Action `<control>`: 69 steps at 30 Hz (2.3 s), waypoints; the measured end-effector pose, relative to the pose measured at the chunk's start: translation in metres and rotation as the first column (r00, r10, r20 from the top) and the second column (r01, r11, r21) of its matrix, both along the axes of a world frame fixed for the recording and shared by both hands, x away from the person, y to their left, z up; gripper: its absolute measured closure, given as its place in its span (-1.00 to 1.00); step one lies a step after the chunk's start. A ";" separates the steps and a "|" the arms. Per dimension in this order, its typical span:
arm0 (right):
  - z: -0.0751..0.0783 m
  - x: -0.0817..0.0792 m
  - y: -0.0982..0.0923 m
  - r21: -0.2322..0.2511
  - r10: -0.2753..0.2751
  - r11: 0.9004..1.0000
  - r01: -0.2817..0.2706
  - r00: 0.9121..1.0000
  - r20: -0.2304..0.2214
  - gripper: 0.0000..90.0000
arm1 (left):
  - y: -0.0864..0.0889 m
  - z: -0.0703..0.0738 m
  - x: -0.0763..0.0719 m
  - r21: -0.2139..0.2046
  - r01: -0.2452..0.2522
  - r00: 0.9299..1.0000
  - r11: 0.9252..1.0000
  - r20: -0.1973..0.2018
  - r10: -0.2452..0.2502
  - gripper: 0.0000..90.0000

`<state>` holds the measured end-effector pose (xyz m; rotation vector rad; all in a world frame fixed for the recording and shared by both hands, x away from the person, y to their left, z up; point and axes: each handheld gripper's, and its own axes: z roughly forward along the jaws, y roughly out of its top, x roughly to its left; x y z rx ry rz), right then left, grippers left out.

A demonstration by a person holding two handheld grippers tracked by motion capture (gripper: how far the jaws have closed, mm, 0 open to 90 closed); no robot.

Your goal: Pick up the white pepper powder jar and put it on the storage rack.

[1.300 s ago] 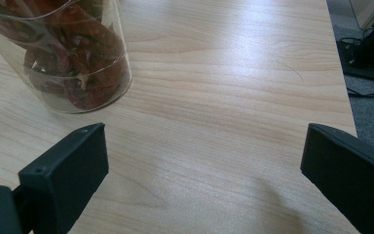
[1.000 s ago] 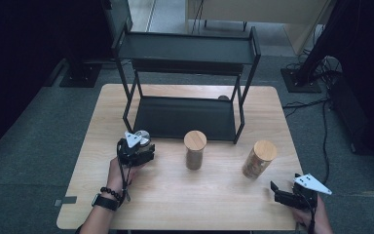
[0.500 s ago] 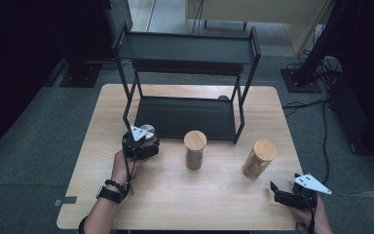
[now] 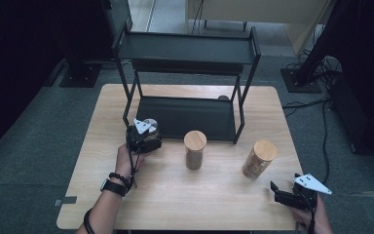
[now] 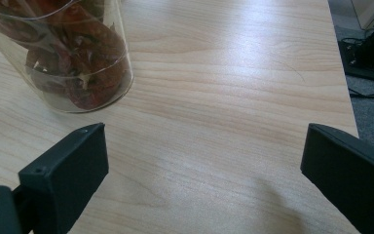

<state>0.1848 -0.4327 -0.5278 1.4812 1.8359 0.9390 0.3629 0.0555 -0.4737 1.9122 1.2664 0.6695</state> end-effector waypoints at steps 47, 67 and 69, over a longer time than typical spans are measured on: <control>0.000 -0.001 0.000 0.004 0.001 1.000 -0.001 1.000 0.004 -0.93 | -0.013 -0.007 0.052 0.039 -0.112 0.993 0.993 0.024 0.111 -0.31; 0.000 -0.001 0.001 -0.002 -0.004 1.000 0.004 1.000 0.004 -0.93 | -0.005 -0.019 0.037 0.037 -0.100 0.995 0.994 0.022 0.100 -0.50; 0.000 -0.001 0.001 -0.003 -0.004 1.000 0.004 1.000 0.004 -0.93 | -0.005 -0.021 0.034 0.037 -0.098 0.995 0.994 0.019 0.098 -0.50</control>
